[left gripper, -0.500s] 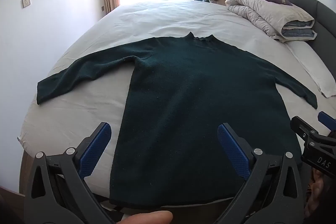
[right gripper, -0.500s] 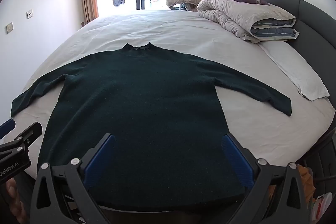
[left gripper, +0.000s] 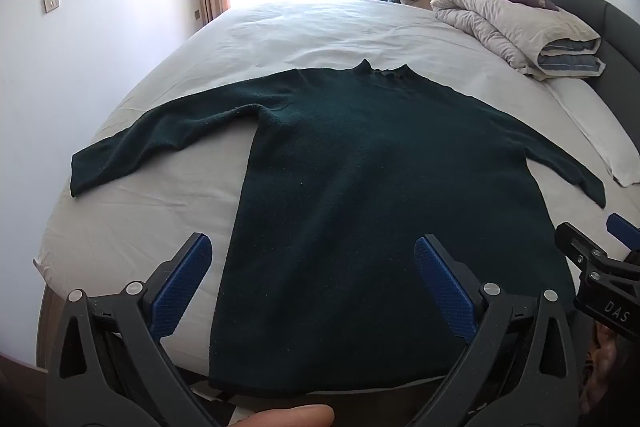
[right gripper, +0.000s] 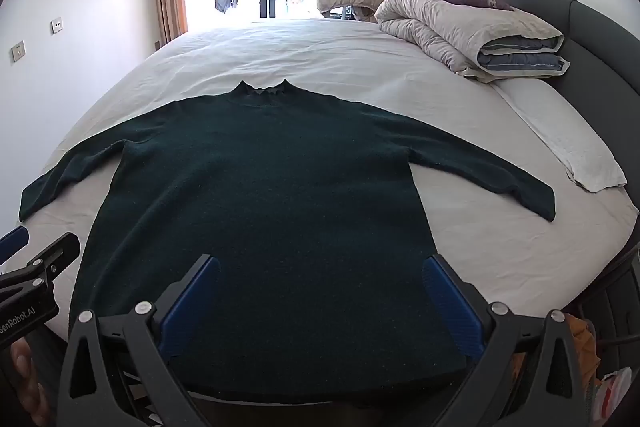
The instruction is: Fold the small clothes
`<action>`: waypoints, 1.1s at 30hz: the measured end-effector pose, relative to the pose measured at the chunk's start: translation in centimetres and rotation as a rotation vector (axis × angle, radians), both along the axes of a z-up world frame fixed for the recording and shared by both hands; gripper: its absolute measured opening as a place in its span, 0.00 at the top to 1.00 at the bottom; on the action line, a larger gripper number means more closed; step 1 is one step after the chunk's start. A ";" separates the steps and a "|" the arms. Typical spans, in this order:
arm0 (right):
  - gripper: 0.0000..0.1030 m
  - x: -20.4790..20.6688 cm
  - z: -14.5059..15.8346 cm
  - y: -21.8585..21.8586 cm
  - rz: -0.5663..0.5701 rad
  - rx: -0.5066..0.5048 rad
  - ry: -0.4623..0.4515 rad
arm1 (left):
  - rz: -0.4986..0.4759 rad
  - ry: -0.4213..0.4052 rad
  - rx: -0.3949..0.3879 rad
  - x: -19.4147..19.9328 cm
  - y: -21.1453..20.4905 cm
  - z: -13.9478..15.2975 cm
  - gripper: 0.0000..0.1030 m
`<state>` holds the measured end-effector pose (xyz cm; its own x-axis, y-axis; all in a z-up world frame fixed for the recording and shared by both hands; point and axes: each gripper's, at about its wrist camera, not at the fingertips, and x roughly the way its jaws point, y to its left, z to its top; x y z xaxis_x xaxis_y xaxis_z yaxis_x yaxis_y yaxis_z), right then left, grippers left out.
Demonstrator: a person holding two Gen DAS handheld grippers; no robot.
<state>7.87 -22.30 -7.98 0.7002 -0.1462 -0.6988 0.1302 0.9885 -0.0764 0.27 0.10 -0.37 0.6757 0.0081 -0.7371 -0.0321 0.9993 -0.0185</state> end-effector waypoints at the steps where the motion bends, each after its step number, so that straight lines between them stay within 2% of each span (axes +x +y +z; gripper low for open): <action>1: 0.00 0.0 0.0 0.0 -0.001 -0.001 -0.001 | 0.000 0.000 0.000 0.0 0.0 -0.1 0.00; 33: 0.00 -0.4 -0.3 0.1 0.000 -0.003 0.003 | 0.002 0.005 -0.003 0.2 0.0 -0.1 0.00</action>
<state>7.44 -22.19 -8.27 0.6979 -0.1483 -0.7006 0.1295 0.9883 -0.0802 0.45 0.06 -0.45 0.6721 0.0069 -0.7404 -0.0338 0.9992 -0.0213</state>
